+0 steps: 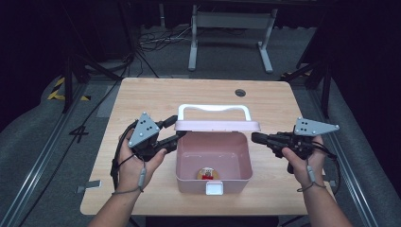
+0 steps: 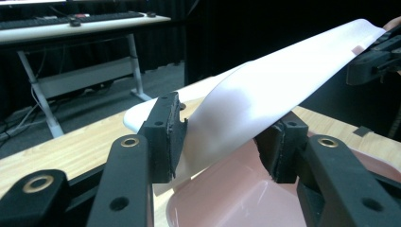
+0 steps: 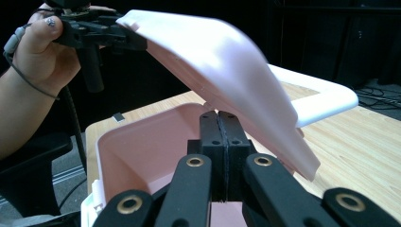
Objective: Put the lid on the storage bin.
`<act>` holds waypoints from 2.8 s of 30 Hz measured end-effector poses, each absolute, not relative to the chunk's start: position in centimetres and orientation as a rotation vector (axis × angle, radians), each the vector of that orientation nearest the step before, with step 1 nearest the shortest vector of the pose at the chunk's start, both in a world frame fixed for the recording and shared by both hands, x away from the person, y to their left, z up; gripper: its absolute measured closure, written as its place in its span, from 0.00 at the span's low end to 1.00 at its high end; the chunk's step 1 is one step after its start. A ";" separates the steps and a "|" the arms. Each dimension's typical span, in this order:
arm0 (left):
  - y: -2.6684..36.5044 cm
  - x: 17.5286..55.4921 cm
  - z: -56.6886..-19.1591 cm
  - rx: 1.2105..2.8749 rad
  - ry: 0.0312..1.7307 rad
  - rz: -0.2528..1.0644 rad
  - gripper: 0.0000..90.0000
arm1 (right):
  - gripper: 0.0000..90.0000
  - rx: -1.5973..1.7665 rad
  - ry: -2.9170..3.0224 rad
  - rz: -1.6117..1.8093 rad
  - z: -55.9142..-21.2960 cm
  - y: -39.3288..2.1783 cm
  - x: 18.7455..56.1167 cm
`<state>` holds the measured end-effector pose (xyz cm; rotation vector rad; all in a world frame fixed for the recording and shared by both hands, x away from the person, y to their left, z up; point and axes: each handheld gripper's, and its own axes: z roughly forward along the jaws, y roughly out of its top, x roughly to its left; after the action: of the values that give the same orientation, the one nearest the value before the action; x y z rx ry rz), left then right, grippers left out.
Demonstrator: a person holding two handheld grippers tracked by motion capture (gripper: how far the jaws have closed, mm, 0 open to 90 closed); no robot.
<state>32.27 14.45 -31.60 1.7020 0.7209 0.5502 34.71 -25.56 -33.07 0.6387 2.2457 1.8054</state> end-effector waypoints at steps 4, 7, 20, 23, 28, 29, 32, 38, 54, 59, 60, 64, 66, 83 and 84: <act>14.7 32.1 -31.6 1.706 0.732 0.559 0.58 | 1.00 0.633 2.227 1.823 -33.0 -25.5 34.8; 14.9 31.8 -31.7 1.708 0.744 0.568 0.57 | 1.00 0.625 2.225 1.824 -32.8 -25.5 34.8; 17.5 31.4 -32.1 1.745 0.819 0.536 0.53 | 1.00 0.614 2.225 1.801 -32.9 -25.5 34.5; 18.0 31.1 -31.9 1.738 0.814 0.560 0.52 | 1.00 0.620 2.225 1.794 -32.9 -25.6 34.4; 20.4 30.8 -31.9 1.711 0.862 0.573 0.52 | 1.00 0.620 2.223 1.796 -32.9 -25.8 34.2; 20.4 30.8 -31.9 1.711 0.862 0.573 0.52 | 1.00 0.620 2.223 1.796 -32.9 -25.8 34.2; 21.6 31.2 -31.9 1.677 0.895 0.594 0.52 | 1.00 0.626 2.232 1.790 -33.0 -25.7 34.0; 22.7 32.2 -32.4 1.679 0.912 0.625 0.52 | 1.00 0.626 2.241 1.781 -33.0 -25.7 33.8; 23.8 34.4 -33.7 1.692 0.950 0.677 0.49 | 1.00 0.644 2.358 1.708 -33.2 -25.7 32.9; 24.0 34.7 -34.1 1.691 0.965 0.673 0.49 | 1.00 0.658 2.482 1.642 -33.2 -25.6 33.0; 24.0 34.7 -34.1 1.691 0.965 0.673 0.49 | 1.00 0.658 2.482 1.642 -33.2 -25.6 33.0; 24.3 34.8 -34.3 1.688 0.976 0.677 0.49 | 1.00 0.653 2.517 1.594 -33.4 -25.3 33.0; 24.4 34.8 -34.3 1.685 0.980 0.681 0.49 | 1.00 0.650 2.533 1.581 -33.4 -25.2 33.0; 24.3 35.1 -34.7 1.703 0.988 0.684 0.48 | 1.00 0.610 2.718 1.391 -33.1 -24.6 32.3; 24.2 35.1 -34.7 1.705 0.987 0.691 0.48 | 1.00 0.608 2.721 1.386 -33.1 -24.6 32.3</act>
<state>35.06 24.22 -34.71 1.7053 0.9874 0.6910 32.25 -24.55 -33.10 0.6082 2.7209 1.3864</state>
